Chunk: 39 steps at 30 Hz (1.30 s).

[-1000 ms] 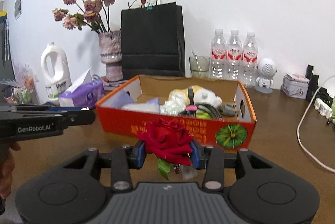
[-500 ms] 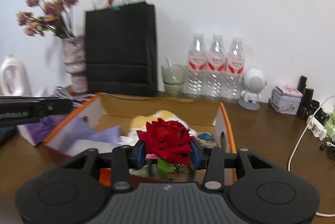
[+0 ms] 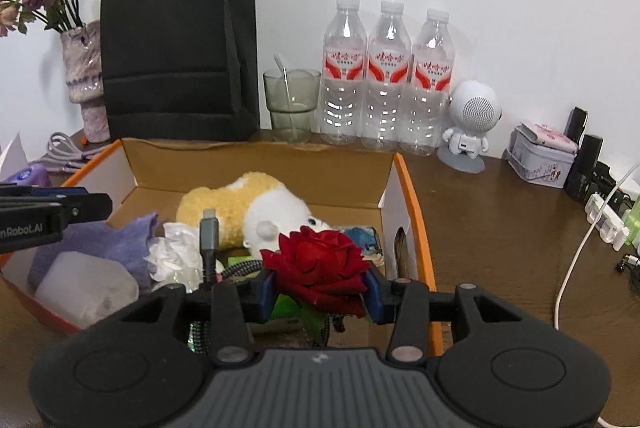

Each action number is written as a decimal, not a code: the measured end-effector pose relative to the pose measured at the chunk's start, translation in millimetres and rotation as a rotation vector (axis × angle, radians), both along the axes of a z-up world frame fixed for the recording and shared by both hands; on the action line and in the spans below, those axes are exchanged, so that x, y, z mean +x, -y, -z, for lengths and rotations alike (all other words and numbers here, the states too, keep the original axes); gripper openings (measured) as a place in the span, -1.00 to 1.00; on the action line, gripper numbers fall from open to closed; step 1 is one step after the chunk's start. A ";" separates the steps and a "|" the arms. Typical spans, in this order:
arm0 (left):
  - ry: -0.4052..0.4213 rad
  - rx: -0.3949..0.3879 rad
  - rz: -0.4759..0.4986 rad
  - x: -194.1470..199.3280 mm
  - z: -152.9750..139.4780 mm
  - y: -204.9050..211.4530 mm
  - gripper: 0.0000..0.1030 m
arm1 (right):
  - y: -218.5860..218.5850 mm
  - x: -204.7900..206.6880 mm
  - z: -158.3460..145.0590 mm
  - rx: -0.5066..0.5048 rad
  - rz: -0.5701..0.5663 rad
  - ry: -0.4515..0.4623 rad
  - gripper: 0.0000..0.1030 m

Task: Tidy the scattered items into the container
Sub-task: 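Carry the rose and white cap into the box and open both grippers, then grasp the clear packet with the right gripper while the left grasps the wooden block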

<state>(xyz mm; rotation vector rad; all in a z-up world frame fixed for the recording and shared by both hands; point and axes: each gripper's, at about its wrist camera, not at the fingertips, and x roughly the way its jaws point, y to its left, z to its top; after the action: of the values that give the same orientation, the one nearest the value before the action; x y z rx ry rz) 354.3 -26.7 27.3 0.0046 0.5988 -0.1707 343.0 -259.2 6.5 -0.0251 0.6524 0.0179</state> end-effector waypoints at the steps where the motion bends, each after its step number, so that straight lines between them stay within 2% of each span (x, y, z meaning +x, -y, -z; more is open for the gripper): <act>1: -0.007 0.003 0.000 0.4 0.8 0.6 -0.01 | 0.2 0.6 1.5 0.001 0.000 -0.006 -0.07; 2: -0.011 0.006 -0.006 0.3 1.4 0.6 0.20 | 0.5 0.9 2.5 0.004 0.001 -0.012 0.21; 3: -0.002 0.012 -0.013 -1.2 1.3 0.7 0.50 | 0.7 0.6 2.9 0.007 0.004 -0.013 0.38; 4: 0.010 0.021 -0.017 -3.4 0.6 1.0 0.62 | 1.0 -0.5 2.6 0.010 0.006 -0.009 0.65; 5: 0.017 0.028 -0.016 -4.8 -0.2 1.7 0.66 | 1.1 -1.8 1.5 0.011 0.008 -0.003 0.71; 6: 0.020 0.029 -0.011 -6.3 -1.2 2.2 0.78 | 1.2 -3.2 -0.1 0.014 0.008 0.002 0.71; 7: 0.025 0.029 -0.008 -8.7 -2.6 2.4 0.99 | 1.4 -4.6 -1.9 0.020 0.007 0.005 0.71; 9: 0.045 0.031 -0.007 -14.2 -7.0 2.6 1.00 | 1.7 -7.7 -6.3 0.034 0.005 0.012 0.82; 10: 0.054 0.033 -0.005 -17.4 -9.6 2.8 1.00 | 1.9 -9.8 -8.8 0.041 0.004 0.016 1.00; 17: 0.093 0.018 -0.010 -46.1 -23.5 -6.9 1.00 | -3.0 -38.6 -27.7 0.042 -0.019 0.067 1.00; 26: 0.103 -0.017 0.045 -109.5 -27.3 -24.2 1.00 | -11.7 -104.9 -35.5 0.024 -0.089 0.109 1.00; 31: 0.092 -0.019 0.064 -145.3 -13.0 -33.3 1.00 | -15.6 -147.1 -24.9 -0.006 -0.129 0.093 1.00; 36: 0.042 -0.054 0.049 -171.9 14.0 -39.8 1.00 | -22.2 -181.8 -0.3 -0.044 -0.144 0.054 1.00; 39: 0.000 -0.047 0.036 -181.4 33.3 -40.4 1.00 | -25.2 -197.3 17.6 -0.058 -0.138 0.032 1.00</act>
<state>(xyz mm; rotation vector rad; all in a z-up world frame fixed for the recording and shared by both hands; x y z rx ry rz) 172.8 13.7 -6.0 -0.0302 0.5949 -0.2200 145.7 -234.0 -11.1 -0.1259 0.6181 0.1309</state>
